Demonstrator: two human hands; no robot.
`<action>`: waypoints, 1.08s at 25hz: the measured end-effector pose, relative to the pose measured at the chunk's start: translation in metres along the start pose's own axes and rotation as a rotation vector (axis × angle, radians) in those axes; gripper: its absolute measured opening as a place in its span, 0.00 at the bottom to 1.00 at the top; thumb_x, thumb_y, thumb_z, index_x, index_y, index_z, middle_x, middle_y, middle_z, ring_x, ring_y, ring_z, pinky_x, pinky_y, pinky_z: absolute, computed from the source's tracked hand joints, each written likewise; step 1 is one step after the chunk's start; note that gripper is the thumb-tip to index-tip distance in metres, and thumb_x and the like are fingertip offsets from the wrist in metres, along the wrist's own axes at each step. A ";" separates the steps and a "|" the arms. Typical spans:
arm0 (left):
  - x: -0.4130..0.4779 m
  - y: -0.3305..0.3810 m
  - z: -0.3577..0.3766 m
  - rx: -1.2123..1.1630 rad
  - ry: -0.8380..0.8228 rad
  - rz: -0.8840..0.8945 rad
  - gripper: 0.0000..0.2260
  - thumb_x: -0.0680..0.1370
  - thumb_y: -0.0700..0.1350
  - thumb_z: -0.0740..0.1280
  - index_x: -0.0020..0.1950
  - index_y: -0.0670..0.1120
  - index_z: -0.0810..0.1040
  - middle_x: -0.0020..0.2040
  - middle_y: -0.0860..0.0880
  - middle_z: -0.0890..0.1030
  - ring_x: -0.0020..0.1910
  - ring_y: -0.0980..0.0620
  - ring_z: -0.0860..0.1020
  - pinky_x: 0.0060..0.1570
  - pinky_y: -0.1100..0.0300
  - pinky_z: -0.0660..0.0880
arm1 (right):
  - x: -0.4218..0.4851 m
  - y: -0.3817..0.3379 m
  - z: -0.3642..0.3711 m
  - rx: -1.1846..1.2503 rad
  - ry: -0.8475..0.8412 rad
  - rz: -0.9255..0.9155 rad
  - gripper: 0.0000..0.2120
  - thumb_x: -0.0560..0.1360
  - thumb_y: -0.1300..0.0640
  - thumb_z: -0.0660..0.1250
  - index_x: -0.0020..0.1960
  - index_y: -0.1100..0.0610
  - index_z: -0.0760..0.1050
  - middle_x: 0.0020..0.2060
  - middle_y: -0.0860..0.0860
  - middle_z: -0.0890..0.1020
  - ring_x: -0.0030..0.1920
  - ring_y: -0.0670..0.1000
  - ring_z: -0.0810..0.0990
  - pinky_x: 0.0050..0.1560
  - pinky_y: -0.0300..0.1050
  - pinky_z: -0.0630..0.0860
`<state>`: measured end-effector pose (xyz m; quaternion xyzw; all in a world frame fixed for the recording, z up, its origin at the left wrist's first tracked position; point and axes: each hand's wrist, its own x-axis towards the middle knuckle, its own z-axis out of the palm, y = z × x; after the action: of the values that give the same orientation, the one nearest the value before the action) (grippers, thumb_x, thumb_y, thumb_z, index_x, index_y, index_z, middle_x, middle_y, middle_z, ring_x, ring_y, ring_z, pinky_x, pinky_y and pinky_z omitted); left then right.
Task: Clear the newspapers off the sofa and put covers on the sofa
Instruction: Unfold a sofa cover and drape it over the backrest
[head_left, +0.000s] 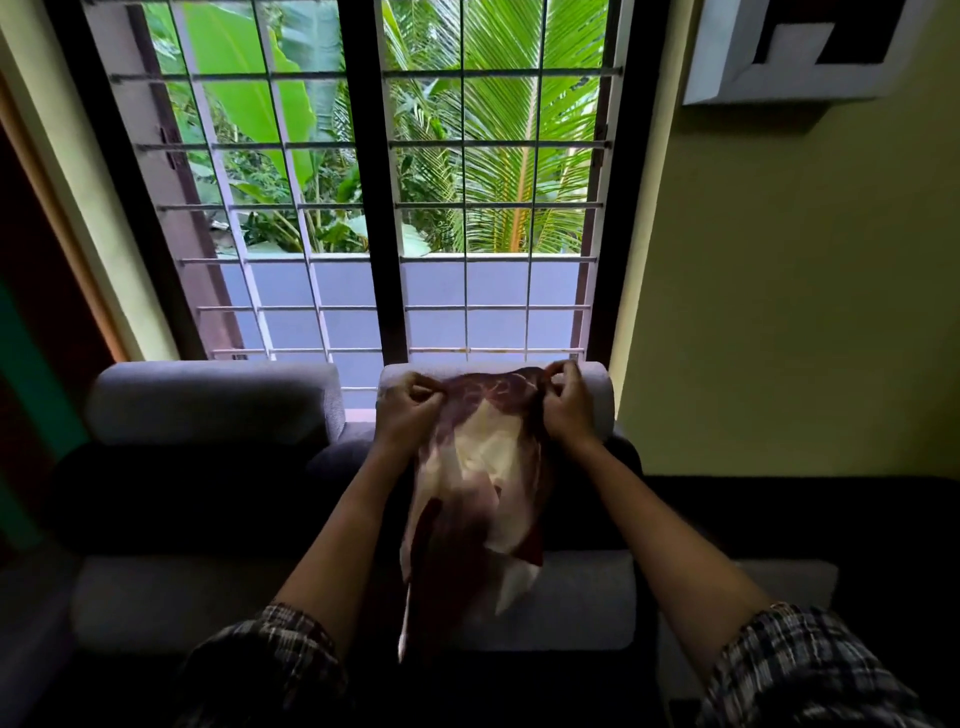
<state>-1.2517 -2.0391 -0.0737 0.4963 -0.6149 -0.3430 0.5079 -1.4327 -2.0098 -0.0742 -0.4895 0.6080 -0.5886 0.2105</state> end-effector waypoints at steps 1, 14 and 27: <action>-0.004 0.001 0.003 0.052 -0.058 0.041 0.11 0.71 0.45 0.74 0.50 0.48 0.75 0.44 0.49 0.78 0.44 0.51 0.78 0.46 0.58 0.76 | -0.004 -0.002 0.003 0.059 -0.123 -0.018 0.05 0.78 0.64 0.59 0.47 0.55 0.69 0.40 0.55 0.79 0.42 0.55 0.79 0.39 0.43 0.73; -0.022 0.019 0.008 0.047 -0.225 0.235 0.06 0.78 0.36 0.62 0.45 0.41 0.77 0.39 0.47 0.78 0.39 0.55 0.78 0.39 0.67 0.75 | -0.014 0.022 -0.006 -0.008 -0.829 -0.155 0.04 0.74 0.58 0.69 0.47 0.58 0.78 0.42 0.54 0.81 0.42 0.48 0.80 0.43 0.41 0.77; -0.028 0.001 0.010 0.283 -0.337 0.359 0.18 0.69 0.45 0.75 0.58 0.45 0.77 0.48 0.52 0.79 0.49 0.54 0.78 0.43 0.75 0.71 | -0.014 0.002 0.013 -0.194 -0.443 -0.474 0.09 0.67 0.66 0.71 0.47 0.62 0.79 0.40 0.52 0.81 0.40 0.47 0.78 0.40 0.40 0.73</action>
<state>-1.2617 -2.0124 -0.0828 0.3814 -0.8105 -0.2361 0.3766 -1.4168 -2.0045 -0.0836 -0.7508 0.4700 -0.4401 0.1473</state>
